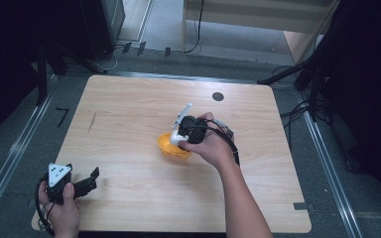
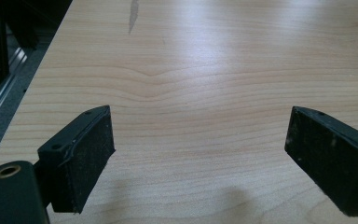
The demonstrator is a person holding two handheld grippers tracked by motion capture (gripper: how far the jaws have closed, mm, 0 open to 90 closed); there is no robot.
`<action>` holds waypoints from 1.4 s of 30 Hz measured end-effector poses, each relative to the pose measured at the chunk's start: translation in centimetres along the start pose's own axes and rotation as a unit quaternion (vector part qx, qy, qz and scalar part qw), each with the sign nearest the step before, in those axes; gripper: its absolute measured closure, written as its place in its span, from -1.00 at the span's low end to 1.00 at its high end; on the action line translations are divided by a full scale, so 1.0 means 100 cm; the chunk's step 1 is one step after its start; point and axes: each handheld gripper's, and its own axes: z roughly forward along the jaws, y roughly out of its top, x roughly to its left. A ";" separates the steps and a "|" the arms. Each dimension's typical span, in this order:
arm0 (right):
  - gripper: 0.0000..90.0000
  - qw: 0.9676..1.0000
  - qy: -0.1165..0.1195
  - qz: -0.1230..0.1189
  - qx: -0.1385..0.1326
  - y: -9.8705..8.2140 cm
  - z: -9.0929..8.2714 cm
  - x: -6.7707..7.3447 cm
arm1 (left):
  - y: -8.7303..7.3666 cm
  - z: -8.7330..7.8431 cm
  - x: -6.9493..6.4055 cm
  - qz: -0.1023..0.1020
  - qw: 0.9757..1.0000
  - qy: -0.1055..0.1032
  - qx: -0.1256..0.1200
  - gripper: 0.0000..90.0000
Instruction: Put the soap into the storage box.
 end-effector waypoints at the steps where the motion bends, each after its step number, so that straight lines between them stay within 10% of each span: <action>1: 0.13 1.000 0.003 0.000 0.002 0.001 0.001 0.000 | 0.000 0.000 0.000 0.000 1.000 0.000 0.000 -0.81; 37: 0.09 0.999 0.021 -0.017 0.040 0.012 0.032 0.001 | 0.000 0.000 0.001 -0.003 1.000 -0.002 0.001 -0.81; 42: 0.05 1.000 0.021 0.003 0.009 0.013 0.024 -0.001 | 0.000 0.000 0.001 -0.005 1.000 -0.002 0.000 -0.82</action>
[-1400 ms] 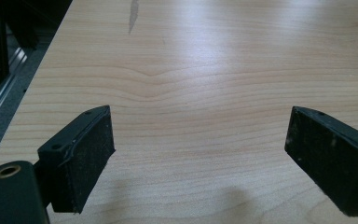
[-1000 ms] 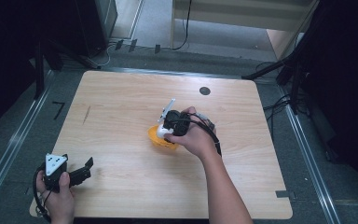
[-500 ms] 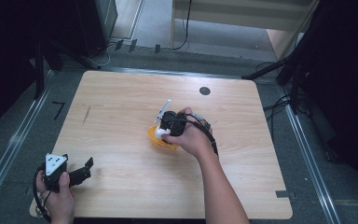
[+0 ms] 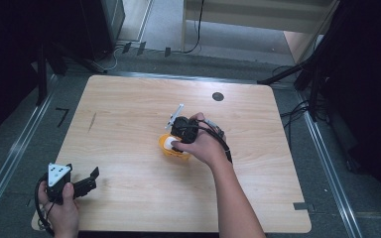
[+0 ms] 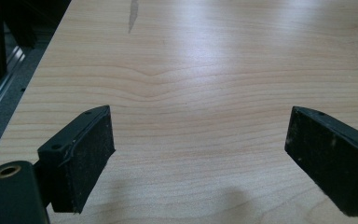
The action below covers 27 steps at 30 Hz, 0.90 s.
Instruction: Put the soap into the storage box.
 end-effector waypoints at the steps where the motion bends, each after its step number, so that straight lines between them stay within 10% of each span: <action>1: 0.05 1.000 -0.001 -0.003 -0.003 0.000 -0.002 -0.001 | 0.000 0.000 0.000 0.000 1.000 0.000 0.000 -0.81; 27: -0.48 0.991 -0.044 0.100 -0.078 -0.073 -0.050 -0.006 | 0.000 0.000 0.000 0.003 1.000 0.000 0.000 -0.81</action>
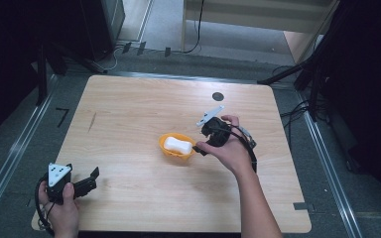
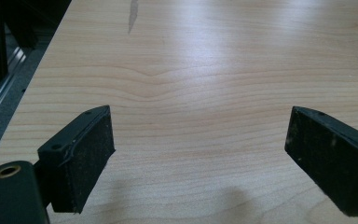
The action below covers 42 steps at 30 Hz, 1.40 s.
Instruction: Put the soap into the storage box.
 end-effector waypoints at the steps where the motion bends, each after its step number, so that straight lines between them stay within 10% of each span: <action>1: -0.52 1.000 -0.004 0.006 0.000 -0.004 -0.002 0.000 | 0.000 0.000 0.000 0.000 1.000 0.000 0.000 -0.81; 42: -0.89 0.992 -0.051 0.108 -0.039 -0.130 -0.029 -0.003 | 0.000 0.000 -0.001 0.002 1.000 0.000 -0.003 -0.81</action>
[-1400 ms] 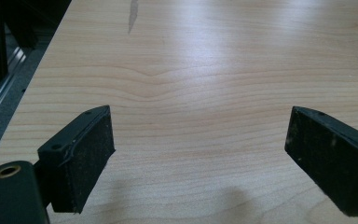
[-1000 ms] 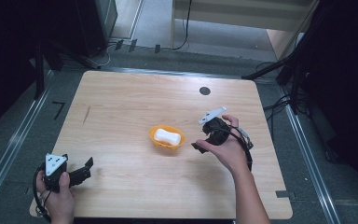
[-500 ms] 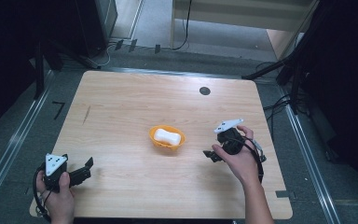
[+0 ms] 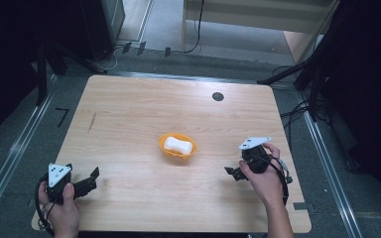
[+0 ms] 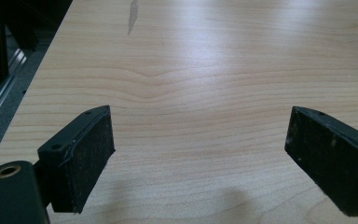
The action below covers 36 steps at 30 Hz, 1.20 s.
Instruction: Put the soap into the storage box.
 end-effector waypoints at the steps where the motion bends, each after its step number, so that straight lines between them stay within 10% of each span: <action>1: -0.91 1.000 -0.002 -0.001 -0.002 -0.003 -0.001 -0.001 | 0.000 0.000 0.000 0.000 1.000 0.000 0.000 -0.81; 36: -0.97 0.995 -0.046 0.071 -0.048 -0.091 -0.034 -0.014 | 0.000 0.000 -0.001 0.005 1.000 0.002 0.001 -0.81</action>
